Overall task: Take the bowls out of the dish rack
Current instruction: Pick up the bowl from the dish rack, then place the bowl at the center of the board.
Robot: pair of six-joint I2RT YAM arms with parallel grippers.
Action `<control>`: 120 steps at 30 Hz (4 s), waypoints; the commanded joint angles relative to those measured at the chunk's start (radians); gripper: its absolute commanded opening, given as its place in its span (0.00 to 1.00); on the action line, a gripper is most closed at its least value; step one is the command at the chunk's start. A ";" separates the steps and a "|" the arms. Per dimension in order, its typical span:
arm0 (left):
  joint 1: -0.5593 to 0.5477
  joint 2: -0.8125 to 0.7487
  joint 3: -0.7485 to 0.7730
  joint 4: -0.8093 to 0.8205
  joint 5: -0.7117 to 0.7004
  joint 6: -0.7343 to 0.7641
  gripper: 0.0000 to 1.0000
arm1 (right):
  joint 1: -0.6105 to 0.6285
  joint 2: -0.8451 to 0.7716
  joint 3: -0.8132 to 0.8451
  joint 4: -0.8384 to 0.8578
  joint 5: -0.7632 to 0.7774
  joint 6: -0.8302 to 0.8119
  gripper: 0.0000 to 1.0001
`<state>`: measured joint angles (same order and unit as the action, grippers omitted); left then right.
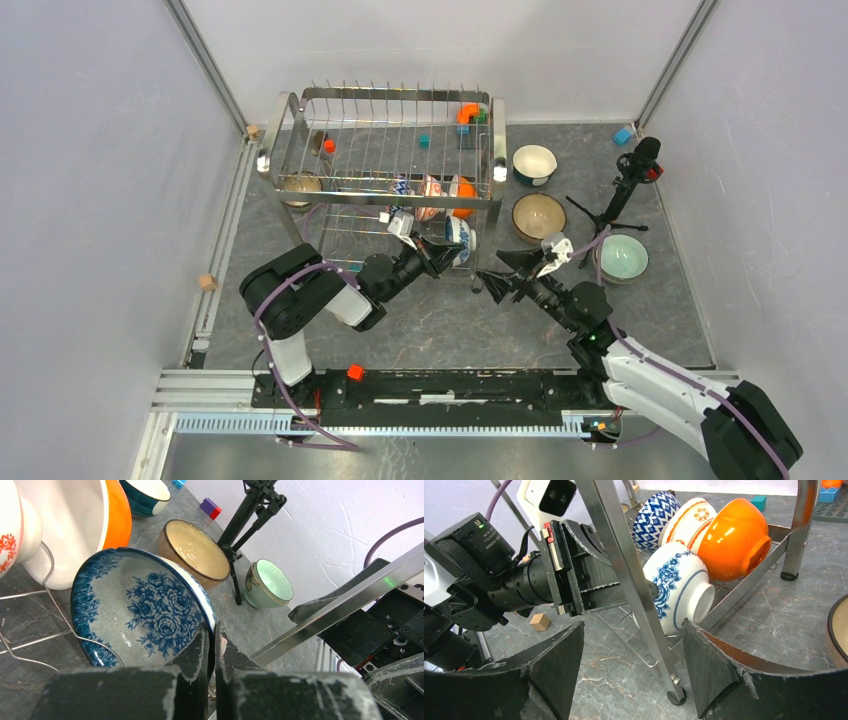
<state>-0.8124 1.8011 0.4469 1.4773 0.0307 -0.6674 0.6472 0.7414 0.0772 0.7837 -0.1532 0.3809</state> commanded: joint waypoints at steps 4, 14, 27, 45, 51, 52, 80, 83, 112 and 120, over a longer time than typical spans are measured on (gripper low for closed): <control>0.039 0.013 0.063 0.078 0.013 -0.034 0.02 | 0.005 0.106 0.101 0.100 0.069 -0.032 0.71; 0.048 0.024 0.126 0.079 0.056 -0.060 0.02 | 0.004 0.188 0.173 0.082 0.239 -0.040 0.51; 0.051 -0.002 0.116 0.079 0.111 -0.092 0.02 | -0.022 0.173 0.163 0.041 0.340 -0.045 0.40; 0.050 -0.118 0.100 0.079 0.173 -0.142 0.02 | -0.070 0.190 0.143 0.052 0.273 -0.001 0.41; 0.050 -0.135 0.107 0.079 0.191 -0.156 0.02 | -0.072 0.196 0.141 0.058 0.251 0.011 0.42; 0.050 -0.139 0.108 0.078 0.193 -0.158 0.02 | -0.073 0.196 0.141 0.058 0.251 0.010 0.43; 0.047 -0.305 -0.026 0.078 0.154 -0.179 0.02 | -0.095 0.144 0.143 0.007 0.203 0.017 0.50; 0.045 -0.335 -0.060 0.064 0.145 -0.182 0.02 | -0.096 0.137 0.143 0.000 0.195 0.019 0.51; -0.146 -0.904 -0.208 -0.725 -0.015 -0.055 0.02 | -0.097 -0.218 0.282 -0.687 0.012 -0.060 0.80; -0.247 -1.044 -0.131 -1.140 -0.087 -0.005 0.02 | -0.098 -0.275 0.346 -1.018 -0.051 -0.044 0.79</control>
<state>-0.9939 0.8021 0.2298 0.5381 0.0154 -0.7383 0.5541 0.5022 0.3782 -0.0349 -0.1570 0.3428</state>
